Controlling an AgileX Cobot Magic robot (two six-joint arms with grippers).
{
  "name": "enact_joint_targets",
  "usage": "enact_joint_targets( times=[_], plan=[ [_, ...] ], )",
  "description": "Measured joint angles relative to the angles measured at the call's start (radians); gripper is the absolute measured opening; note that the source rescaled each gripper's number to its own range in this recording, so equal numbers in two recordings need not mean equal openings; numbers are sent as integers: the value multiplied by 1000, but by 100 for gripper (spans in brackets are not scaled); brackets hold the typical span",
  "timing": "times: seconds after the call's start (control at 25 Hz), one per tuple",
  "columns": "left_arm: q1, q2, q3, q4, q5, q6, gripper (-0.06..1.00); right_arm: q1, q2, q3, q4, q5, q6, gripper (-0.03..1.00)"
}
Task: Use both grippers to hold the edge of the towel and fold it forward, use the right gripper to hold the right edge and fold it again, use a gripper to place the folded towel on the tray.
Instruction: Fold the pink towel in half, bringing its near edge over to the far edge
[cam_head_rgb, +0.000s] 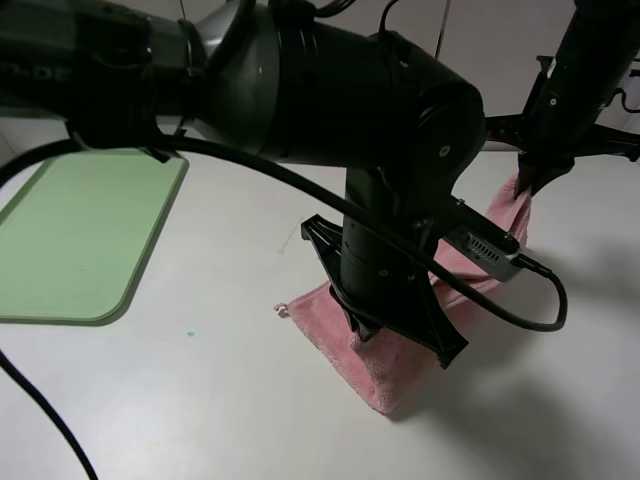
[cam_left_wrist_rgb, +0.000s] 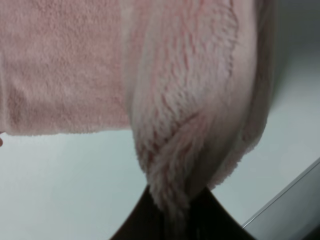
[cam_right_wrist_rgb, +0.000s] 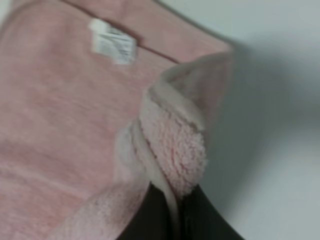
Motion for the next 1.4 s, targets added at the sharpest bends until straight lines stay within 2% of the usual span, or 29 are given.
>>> enact_joint_targets(
  times=[0.24,0.92,1.4],
  plan=[
    [23,0,0,14,28,-1,0,47,46,-77,3,17,1,0],
    [78,0,0,27,46,-2,0,47,76,-91,25,-20,4,0],
    [82,0,0,44,-1,-4,0,47,103,-92,58,-55,4,0]
  ],
)
